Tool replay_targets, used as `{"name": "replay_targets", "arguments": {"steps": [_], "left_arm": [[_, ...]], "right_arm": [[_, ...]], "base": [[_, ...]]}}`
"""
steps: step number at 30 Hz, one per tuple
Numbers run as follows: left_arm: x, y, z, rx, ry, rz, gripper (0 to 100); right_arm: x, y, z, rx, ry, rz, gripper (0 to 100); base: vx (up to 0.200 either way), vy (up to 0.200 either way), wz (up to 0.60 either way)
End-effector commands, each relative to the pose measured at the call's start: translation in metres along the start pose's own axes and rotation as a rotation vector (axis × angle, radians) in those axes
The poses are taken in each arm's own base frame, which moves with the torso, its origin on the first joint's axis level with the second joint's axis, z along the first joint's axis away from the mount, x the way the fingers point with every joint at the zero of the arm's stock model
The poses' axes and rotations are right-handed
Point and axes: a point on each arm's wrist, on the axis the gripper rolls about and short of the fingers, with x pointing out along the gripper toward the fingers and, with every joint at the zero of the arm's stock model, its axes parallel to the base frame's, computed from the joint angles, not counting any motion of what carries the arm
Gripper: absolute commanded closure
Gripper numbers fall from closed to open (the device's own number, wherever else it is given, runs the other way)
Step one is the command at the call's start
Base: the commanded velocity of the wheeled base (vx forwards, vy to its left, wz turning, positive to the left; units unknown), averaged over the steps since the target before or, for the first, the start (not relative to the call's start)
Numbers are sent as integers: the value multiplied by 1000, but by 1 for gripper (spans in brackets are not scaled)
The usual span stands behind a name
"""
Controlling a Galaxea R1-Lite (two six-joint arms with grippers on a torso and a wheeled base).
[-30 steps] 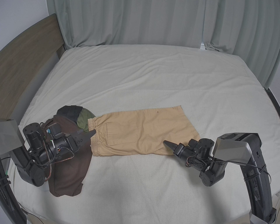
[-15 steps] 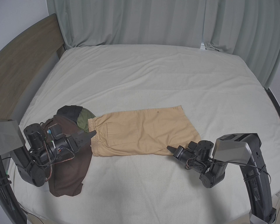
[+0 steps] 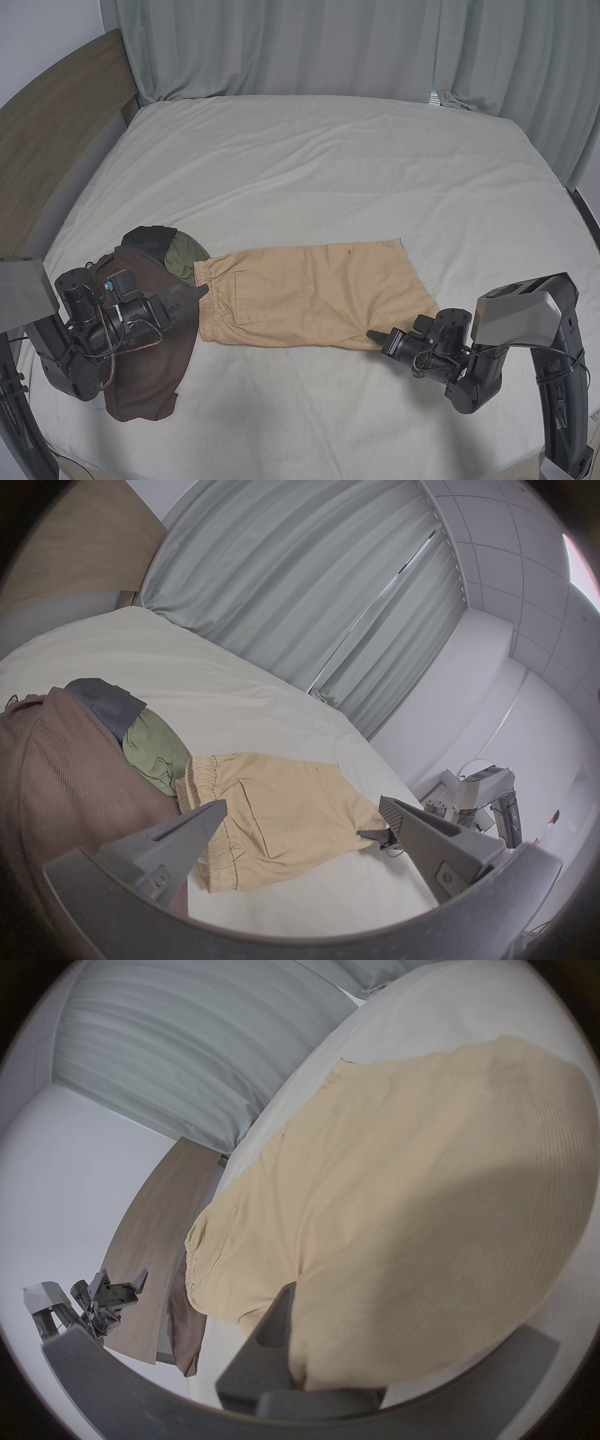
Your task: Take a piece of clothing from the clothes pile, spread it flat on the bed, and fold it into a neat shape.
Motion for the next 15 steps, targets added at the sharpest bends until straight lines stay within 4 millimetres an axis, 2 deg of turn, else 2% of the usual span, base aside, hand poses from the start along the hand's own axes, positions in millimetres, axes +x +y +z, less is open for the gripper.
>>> {"name": "replay_targets", "arguments": {"steps": [1,7,15], "left_arm": [[1,2,-3,-7,7,3,0],[1,3,-1,-6,1,5,0],[0,4,-1,-7,2,5,0]], "right_arm": [[-23,14,3,-4,14,-9,100],[-39,17,1,-35,19,-54,100],[-72,26,-3,-39,60,-88,100]], "base": [[0,0,0],[0,0,0],[0,0,0]]}}
